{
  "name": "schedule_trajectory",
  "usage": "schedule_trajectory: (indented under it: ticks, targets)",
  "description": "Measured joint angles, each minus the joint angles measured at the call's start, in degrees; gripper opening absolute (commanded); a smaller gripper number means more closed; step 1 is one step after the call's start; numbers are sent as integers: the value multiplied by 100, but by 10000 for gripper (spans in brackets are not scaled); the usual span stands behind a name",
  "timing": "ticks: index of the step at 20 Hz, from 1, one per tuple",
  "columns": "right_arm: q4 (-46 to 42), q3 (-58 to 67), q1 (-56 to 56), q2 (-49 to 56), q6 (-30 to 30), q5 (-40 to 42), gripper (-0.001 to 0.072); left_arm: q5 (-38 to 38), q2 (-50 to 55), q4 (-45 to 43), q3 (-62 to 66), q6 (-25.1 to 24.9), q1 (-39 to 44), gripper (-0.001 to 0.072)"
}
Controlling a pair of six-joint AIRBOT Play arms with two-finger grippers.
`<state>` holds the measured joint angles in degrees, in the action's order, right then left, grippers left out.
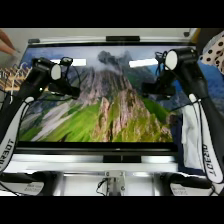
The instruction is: Fold the shirts.
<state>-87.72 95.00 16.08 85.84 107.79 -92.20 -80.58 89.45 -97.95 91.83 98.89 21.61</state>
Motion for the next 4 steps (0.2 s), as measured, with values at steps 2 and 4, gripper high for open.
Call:
schedule_trajectory:
  ticks: [2,4]
  targets:
    - [17,9,7,2,-2,-50,653,2,0,-20,-2,11,11,696]
    - [17,9,7,7,-2,-52,653,2,2,-46,-2,13,11,697]
